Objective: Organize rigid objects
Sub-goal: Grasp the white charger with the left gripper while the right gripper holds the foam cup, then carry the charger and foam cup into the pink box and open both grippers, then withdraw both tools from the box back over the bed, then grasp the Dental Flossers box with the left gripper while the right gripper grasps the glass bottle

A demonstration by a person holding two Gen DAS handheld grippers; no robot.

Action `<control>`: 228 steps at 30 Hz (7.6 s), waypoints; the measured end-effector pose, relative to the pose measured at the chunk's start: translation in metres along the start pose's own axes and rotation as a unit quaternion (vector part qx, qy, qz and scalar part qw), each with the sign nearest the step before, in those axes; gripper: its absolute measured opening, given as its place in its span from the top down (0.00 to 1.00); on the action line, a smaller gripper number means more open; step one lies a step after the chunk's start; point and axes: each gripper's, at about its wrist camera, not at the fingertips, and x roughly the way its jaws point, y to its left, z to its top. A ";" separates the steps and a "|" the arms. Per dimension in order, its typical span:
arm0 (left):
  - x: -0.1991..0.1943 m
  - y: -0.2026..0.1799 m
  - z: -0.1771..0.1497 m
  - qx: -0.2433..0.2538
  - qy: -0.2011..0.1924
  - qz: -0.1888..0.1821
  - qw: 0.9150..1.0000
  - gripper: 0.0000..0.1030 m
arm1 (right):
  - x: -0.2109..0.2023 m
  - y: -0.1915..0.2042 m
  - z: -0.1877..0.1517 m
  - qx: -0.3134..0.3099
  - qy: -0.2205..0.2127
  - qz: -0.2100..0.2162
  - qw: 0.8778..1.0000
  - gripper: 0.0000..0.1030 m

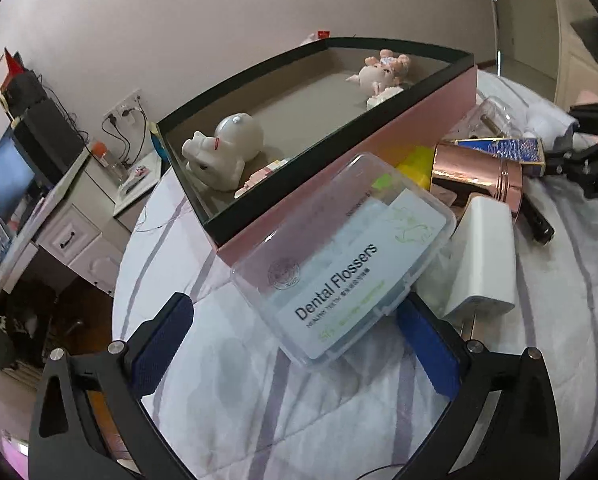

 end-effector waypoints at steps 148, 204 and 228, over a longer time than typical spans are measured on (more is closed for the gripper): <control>-0.165 -0.006 0.004 -0.298 -0.116 0.130 0.939 0.00 | -0.124 0.004 0.021 0.063 -0.122 0.065 0.988 0.00; -0.045 -0.028 0.005 -0.284 -0.003 0.091 0.954 0.00 | -0.032 -0.020 -0.004 0.010 -0.012 0.002 1.000 0.00; -0.011 -0.001 0.000 -0.305 0.016 0.075 0.949 0.09 | 0.024 0.015 0.025 -0.116 0.013 0.080 0.990 0.00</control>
